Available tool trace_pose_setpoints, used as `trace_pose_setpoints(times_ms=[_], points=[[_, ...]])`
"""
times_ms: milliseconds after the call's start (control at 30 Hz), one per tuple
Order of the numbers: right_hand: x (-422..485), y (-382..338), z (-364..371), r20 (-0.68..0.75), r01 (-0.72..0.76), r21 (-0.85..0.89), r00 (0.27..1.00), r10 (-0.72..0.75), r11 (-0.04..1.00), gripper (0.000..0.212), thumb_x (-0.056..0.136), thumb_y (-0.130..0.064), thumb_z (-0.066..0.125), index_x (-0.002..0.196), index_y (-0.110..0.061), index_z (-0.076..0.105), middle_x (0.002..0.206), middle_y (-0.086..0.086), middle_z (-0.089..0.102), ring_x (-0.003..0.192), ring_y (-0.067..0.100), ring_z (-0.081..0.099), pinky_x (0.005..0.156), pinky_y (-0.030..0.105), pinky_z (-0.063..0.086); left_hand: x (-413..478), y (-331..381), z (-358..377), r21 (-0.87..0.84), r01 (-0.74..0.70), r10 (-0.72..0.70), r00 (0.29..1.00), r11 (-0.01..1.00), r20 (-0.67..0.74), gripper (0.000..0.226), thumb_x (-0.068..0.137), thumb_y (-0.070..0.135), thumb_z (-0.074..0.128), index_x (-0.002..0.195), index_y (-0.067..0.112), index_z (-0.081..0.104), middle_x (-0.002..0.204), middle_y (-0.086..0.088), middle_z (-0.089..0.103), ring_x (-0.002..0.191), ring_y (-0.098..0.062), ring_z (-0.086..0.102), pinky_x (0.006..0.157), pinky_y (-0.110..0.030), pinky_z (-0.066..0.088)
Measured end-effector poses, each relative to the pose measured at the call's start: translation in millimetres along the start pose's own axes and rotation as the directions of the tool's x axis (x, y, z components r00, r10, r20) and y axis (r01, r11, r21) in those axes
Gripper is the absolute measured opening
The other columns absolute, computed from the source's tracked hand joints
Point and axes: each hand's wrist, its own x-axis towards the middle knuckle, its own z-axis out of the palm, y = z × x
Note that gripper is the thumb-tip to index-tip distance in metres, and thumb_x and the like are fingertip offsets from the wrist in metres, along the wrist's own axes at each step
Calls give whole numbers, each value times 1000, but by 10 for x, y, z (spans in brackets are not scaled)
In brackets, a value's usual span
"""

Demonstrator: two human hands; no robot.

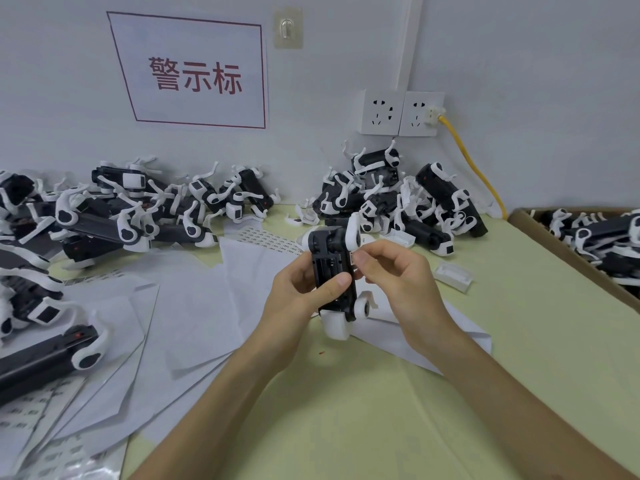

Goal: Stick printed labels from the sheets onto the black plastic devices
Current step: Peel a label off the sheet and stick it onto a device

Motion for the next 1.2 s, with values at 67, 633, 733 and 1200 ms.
trace_pose_setpoints(times_ms=[67, 633, 733, 1200], points=[[-3, 2, 3, -2, 1, -3, 1000, -1, 1000, 9, 94, -18, 70, 87, -12, 72, 74, -7, 70, 71, 3, 64, 65, 15, 50, -3, -1, 0, 4, -5, 5, 1000, 1000, 2, 36, 86, 20, 72, 121, 11, 68, 116, -7, 75, 114, -22, 70, 95, -34, 57], [3, 0, -20, 10, 12, 65, 1000, -12, 998, 31, 75, -32, 75, 80, -2, 69, 74, 6, 70, 75, 15, 65, 76, 23, 52, -39, 19, 17, 92, -58, 57, 998, 994, 10, 34, 86, 22, 72, 118, 12, 69, 106, 0, 77, 105, -17, 72, 90, -30, 56], [18, 5, -33, 8, 4, 79, 1000, -4, 997, 32, 72, -31, 77, 79, -1, 69, 74, 6, 69, 74, 16, 64, 78, 25, 53, -45, 32, 15, 103, -61, 57, 998, 993, 37, 31, 89, 22, 70, 119, 15, 69, 107, 2, 77, 105, -16, 71, 90, -30, 56], [9, -13, 41, 136, -6, 123, 991, -11, 992, 48, 94, -36, 57, 68, 2, 46, 67, 8, 48, 66, 17, 48, 66, 24, 42, -69, 164, 17, -195, 230, -184, 956, 954, 227, 46, 96, 40, 53, 118, 2, 67, 107, -11, 69, 100, -24, 66, 84, -29, 54]])
